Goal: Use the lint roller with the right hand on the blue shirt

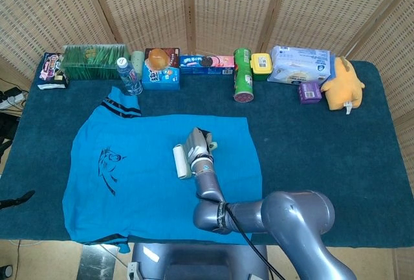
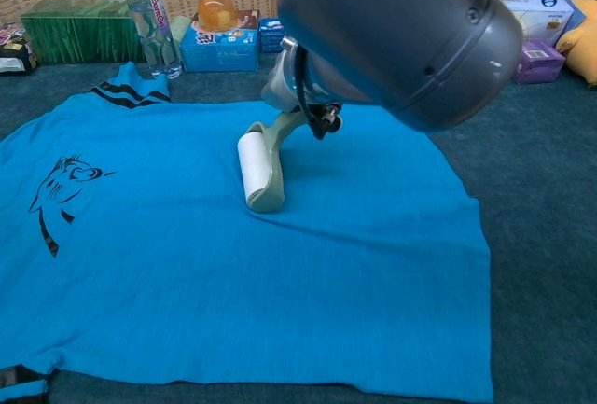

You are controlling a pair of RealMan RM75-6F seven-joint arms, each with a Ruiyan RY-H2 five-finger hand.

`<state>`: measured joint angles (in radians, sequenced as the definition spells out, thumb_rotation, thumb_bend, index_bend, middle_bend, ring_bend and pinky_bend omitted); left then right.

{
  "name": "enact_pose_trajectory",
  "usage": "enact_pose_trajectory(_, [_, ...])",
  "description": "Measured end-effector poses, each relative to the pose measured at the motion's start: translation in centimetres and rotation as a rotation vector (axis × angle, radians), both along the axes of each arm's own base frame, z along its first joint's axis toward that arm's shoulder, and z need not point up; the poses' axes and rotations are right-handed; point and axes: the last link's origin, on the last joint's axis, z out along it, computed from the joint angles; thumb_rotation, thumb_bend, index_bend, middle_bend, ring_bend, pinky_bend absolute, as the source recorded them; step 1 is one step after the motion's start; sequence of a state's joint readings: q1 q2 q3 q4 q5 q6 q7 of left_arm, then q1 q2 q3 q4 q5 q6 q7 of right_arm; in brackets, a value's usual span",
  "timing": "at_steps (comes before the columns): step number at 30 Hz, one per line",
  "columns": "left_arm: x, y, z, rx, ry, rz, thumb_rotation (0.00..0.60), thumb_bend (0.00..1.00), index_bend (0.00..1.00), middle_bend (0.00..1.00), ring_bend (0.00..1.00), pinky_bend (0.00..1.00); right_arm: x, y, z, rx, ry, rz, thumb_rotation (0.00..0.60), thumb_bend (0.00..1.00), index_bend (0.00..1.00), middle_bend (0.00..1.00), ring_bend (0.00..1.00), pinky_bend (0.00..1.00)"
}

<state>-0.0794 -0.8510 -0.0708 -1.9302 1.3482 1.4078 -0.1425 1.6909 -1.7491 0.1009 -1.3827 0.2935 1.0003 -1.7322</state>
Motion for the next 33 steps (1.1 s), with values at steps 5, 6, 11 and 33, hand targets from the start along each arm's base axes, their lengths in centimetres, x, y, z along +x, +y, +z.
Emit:
enact_pose_trajectory(5, [0.3,0.4,-0.2,-0.011,0.008,-0.01,0.6,0.08,0.0,0.0,0.0,0.02,-2.0,-0.8,1.6,-0.032,0.039,-0.022,0.6,1.0,0.93,0.85,0.89,1.0])
enact_pose_trajectory(6, [0.4,0.5,-0.2,-0.015,0.009,-0.014,0.6,0.08,0.0,0.0,0.0,0.02,-2.6,-1.1,2.2,-0.042,0.05,-0.029,0.6,1.0,0.93,0.85,0.89,1.0])
enact_pose_trajectory(11, [0.8,0.8,-0.4,-0.025,0.014,-0.028,0.6,0.08,0.0,0.0,0.0,0.02,-5.0,-2.1,4.3,-0.079,0.09,-0.047,0.6,1.0,0.93,0.85,0.89,1.0])
enact_pose_trajectory(33, [1.2,2.4,-0.2,-0.062,0.023,-0.062,0.6,0.08,0.0,0.0,0.0,0.02,-12.3,-4.0,13.1,-0.159,0.065,-0.091,0.6,1.0,0.93,0.85,0.88,1.0])
